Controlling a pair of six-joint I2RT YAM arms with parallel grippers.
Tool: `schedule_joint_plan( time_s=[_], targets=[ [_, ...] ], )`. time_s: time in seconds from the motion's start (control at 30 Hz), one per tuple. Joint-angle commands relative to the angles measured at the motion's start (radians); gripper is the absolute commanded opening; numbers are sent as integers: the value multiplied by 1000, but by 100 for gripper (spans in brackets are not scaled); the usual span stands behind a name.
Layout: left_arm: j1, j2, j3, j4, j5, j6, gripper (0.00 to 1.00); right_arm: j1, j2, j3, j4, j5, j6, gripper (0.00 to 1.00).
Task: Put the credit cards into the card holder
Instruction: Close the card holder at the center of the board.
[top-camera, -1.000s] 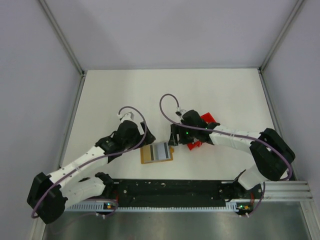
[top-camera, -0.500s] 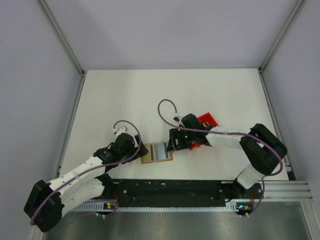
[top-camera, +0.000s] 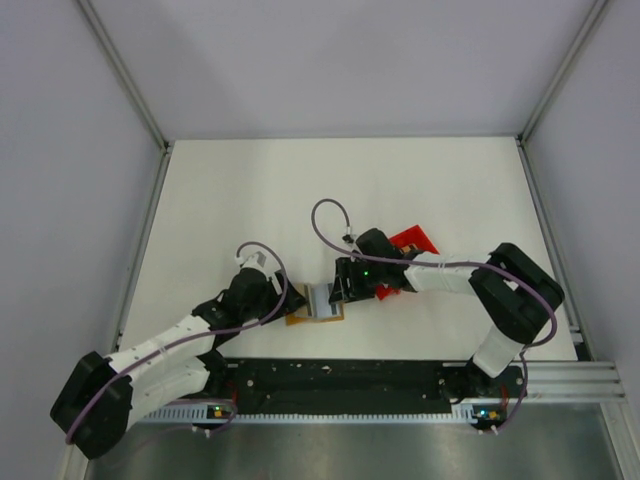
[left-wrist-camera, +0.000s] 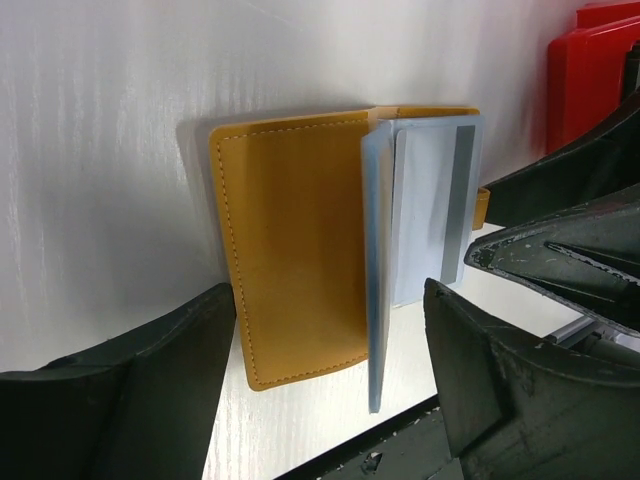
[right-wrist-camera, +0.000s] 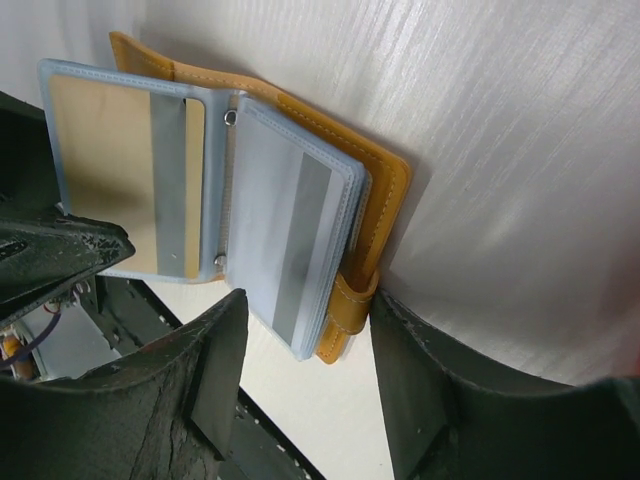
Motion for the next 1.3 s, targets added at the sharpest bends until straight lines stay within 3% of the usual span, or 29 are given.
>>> schedule_joint_plan(
  time_s=[0.0,0.3,0.37,0.73,0.8,1.1,1.27],
  targets=[
    [-3,-5,-19,38,42,-18,78,35,61,4,-50,56,8,52],
    [-3,-40,11,38,29,-33,60,34,67,11,-63,66,4,52],
    [-3,-39,14,42,29,-36,51,34,72,13,-61,64,1,52],
    [-4,-52,1,74,42,-64,40,35,76,13,-64,61,-7,52],
    [-3,-60,5,76,42,-78,33,35,76,14,-64,60,-6,52],
    [-1,-39,-1,182,97,-90,29,35,80,14,-63,58,-7,53],
    [-3,-51,8,153,86,-89,31,37,76,16,-63,58,-9,53]
  ],
)
